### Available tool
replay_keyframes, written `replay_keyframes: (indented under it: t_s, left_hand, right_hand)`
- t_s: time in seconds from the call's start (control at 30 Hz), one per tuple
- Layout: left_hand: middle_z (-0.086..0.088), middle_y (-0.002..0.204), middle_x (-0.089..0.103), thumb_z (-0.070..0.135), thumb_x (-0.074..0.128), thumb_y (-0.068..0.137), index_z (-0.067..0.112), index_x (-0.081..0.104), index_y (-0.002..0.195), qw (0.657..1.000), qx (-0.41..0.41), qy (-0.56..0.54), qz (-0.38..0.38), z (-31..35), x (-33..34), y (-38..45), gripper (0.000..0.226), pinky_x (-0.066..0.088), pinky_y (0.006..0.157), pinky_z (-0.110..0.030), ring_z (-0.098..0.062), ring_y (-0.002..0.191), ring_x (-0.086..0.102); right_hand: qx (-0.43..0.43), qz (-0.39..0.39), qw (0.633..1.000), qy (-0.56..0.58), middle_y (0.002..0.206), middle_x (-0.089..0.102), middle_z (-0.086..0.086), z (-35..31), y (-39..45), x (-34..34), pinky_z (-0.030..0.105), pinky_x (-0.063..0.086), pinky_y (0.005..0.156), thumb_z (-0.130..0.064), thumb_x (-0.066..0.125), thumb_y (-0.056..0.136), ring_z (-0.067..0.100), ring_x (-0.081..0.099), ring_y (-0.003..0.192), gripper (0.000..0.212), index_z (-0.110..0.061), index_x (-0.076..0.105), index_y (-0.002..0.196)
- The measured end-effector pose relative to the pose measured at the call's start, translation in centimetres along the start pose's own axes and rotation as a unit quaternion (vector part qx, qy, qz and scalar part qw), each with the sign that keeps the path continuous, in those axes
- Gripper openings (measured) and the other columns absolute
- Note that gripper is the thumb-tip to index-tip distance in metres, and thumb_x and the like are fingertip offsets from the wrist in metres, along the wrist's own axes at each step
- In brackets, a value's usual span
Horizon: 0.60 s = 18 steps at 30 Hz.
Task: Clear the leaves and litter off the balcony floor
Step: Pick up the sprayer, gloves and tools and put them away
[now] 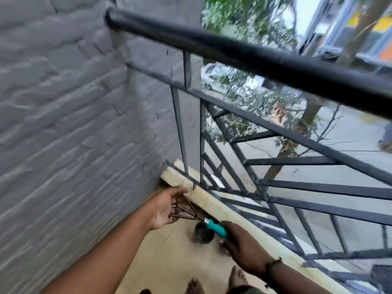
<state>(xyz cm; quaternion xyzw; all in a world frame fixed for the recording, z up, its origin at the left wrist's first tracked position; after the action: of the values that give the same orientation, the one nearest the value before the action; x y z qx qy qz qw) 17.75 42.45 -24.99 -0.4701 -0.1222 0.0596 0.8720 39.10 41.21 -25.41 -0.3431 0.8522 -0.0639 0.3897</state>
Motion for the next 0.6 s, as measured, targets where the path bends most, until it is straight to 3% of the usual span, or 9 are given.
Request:
replay_keyframes:
  t_s: [0.13,0.37,0.5,0.6]
  left_hand:
    - [0.002,0.081,0.071,0.045,0.046,0.097,0.019,0.067,0.1,0.998,0.053,-0.019,-0.037,5.5,2.8,-3.1,0.034,0.035,0.056,-0.025,-0.013,0.061,0.064]
    - [-0.011,0.091,0.068,0.053,0.052,0.083,0.006,0.066,0.111,0.983,0.016,-0.004,-0.183,6.9,11.7,-6.4,0.057,0.047,0.063,-0.029,-0.026,0.066,0.066]
    - [-0.014,0.098,0.069,0.053,0.056,0.081,0.005,0.063,0.122,0.963,-0.023,0.039,-0.264,4.6,19.0,-8.2,0.064,0.053,0.069,-0.038,-0.03,0.078,0.068]
    - [-0.014,0.091,0.071,0.049,0.055,0.079,0.001,0.063,0.12,0.946,-0.03,0.077,-0.312,2.4,24.5,-10.7,0.064,0.053,0.068,-0.039,-0.03,0.067,0.07]
  right_hand:
    - [0.041,0.066,0.997,0.001,0.131,0.053,-0.01,-1.2,-1.9,-4.3,0.014,0.033,0.09,-0.034,0.054,0.098,0.009,0.05,0.121,0.041,-0.028,0.044,0.137]
    - [0.116,0.167,0.978,0.038,0.136,0.045,-0.023,1.3,-10.8,-8.7,-0.008,0.021,0.083,-0.035,0.056,0.096,-0.01,0.04,0.118,0.046,-0.038,0.04,0.139]
    - [0.162,0.236,0.954,0.083,0.138,0.044,-0.03,3.8,-18.3,-10.5,0.007,0.033,0.1,-0.034,0.06,0.093,-0.009,0.043,0.125,0.045,-0.056,0.039,0.126]
    - [0.206,0.282,0.935,0.061,0.138,0.05,-0.015,5.9,-24.3,-11.9,0.011,0.033,0.099,-0.033,0.059,0.094,0.002,0.047,0.125,0.044,-0.044,0.044,0.134]
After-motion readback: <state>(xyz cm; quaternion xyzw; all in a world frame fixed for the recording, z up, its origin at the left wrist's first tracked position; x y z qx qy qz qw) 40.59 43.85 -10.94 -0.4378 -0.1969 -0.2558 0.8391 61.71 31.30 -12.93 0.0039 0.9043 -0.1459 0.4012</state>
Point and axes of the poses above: each hand's wrist, its own y-axis towards the middle knuckle, its own x-axis out of the palm, z = x × y, the point moved 8 cm from there along y, towards the middle knuckle
